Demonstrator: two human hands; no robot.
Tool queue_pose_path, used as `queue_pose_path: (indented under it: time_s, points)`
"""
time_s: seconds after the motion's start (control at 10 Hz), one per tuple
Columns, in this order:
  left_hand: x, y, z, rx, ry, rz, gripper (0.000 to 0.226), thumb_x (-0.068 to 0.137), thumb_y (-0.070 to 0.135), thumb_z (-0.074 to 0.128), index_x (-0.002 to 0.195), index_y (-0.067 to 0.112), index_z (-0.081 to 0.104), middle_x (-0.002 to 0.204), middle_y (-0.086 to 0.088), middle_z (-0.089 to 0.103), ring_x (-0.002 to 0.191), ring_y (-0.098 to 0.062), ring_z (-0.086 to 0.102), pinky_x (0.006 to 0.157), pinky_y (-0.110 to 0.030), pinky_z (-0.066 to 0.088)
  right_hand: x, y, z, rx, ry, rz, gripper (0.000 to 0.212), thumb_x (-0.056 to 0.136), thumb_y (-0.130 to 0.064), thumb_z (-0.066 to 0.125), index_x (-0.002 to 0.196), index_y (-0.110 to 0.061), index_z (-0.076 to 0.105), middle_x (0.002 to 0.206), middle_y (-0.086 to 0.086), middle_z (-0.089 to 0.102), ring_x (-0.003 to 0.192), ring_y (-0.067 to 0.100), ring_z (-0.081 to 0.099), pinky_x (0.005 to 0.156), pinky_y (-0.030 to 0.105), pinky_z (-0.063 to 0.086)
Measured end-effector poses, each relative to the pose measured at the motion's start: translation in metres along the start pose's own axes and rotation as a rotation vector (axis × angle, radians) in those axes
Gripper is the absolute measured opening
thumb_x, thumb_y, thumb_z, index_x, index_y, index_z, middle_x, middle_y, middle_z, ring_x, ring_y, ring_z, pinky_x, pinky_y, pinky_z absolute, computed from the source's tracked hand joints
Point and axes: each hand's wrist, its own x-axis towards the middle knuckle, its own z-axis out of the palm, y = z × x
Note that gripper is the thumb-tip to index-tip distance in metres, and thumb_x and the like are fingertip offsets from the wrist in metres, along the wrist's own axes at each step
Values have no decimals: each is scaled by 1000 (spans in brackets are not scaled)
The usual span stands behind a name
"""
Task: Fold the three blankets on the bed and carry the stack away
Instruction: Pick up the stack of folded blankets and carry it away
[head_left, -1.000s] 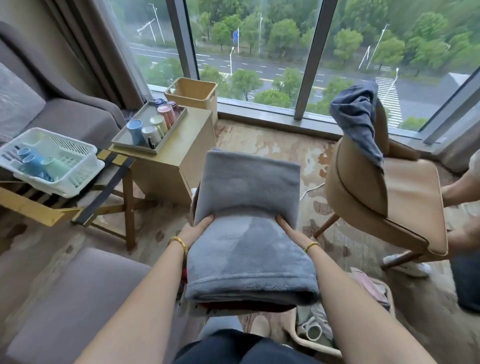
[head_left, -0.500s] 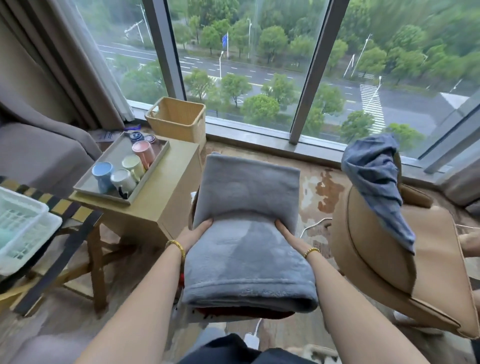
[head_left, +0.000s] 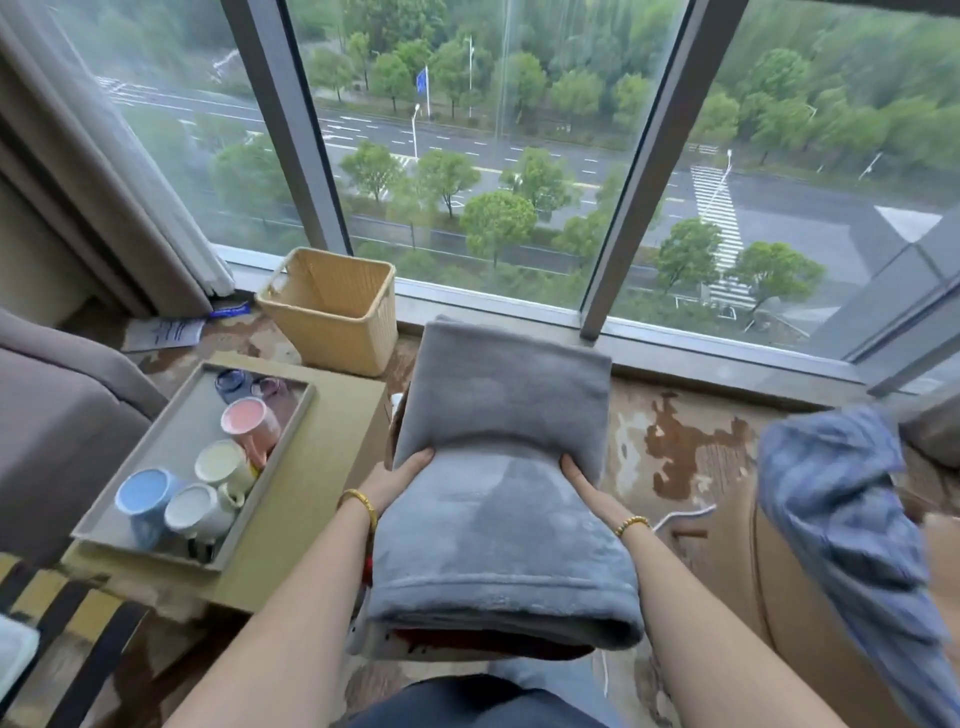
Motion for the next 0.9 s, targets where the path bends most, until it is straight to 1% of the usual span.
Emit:
queue_pose_path:
  time_s: [0.1, 0.2, 0.3, 0.4, 0.5, 0.6, 0.7, 0.8, 0.9]
  points:
    - [48, 35, -14, -11, 37, -32, 99, 54, 68, 62, 130, 5, 50, 129, -14, 55, 110, -28, 56, 87, -30, 42, 41, -53, -3, 29, -62, -25, 84, 81, -61, 49, 139, 0, 38, 145, 16, 39, 136, 28, 34, 115, 35, 23]
    - [107, 75, -25, -104, 109, -33, 72, 74, 55, 68, 125, 6, 53, 128, -15, 57, 97, -23, 55, 82, -28, 41, 97, -116, -7, 49, -109, -72, 81, 79, -64, 51, 137, -7, 44, 143, 13, 44, 133, 24, 39, 115, 34, 23]
    - [157, 121, -39, -180, 170, -47, 76, 75, 53, 69, 130, 6, 48, 131, -13, 54, 103, -24, 55, 85, -29, 41, 153, -183, -18, -17, -109, -96, 77, 86, -59, 46, 140, -5, 37, 145, 13, 39, 136, 23, 36, 115, 32, 22]
    - [194, 166, -55, -255, 202, -48, 91, 69, 58, 70, 135, 3, 40, 137, -13, 49, 115, -27, 53, 92, -31, 41, 201, -250, -28, -38, -126, -133, 69, 89, -53, 45, 141, -9, 37, 146, 11, 39, 136, 21, 34, 114, 29, 22]
    - [228, 202, -76, -308, 250, -66, 103, 64, 64, 69, 139, 3, 33, 140, -13, 44, 122, -29, 49, 95, -32, 41, 231, -320, -26, -111, 55, -164, 77, 93, -56, 35, 136, 8, 36, 146, 24, 33, 139, 29, 25, 112, 28, 21]
    - [267, 230, -99, -335, 281, -70, 99, 62, 64, 69, 135, 3, 40, 134, -11, 50, 114, -26, 53, 86, -29, 41, 290, -374, -32, 705, -990, 44, 55, 97, -51, 27, 136, -54, -11, 142, 24, 35, 141, 27, 20, 107, 29, 26]
    - [315, 254, -119, -386, 310, -47, 67, 78, 49, 67, 127, 6, 50, 119, -6, 56, 88, -15, 54, 72, -22, 41, 324, -423, -7, -207, -252, -182, 72, 92, -53, 37, 143, -4, 30, 148, 12, 33, 140, 22, 27, 114, 28, 21]
    - [365, 282, -144, -431, 306, -14, 53, 82, 41, 67, 122, 8, 56, 116, -4, 60, 83, -11, 56, 67, -19, 43, 365, -471, 11, -298, -294, -228, 69, 92, -51, 38, 144, -6, 29, 149, 13, 32, 140, 23, 28, 116, 31, 19]
    - [413, 313, -177, -476, 287, -32, 57, 81, 40, 68, 125, 7, 55, 122, -8, 60, 99, -19, 58, 85, -25, 44, 414, -526, 28, -370, -250, -208, 73, 92, -55, 34, 143, -3, 30, 149, 13, 32, 139, 23, 30, 112, 29, 21]
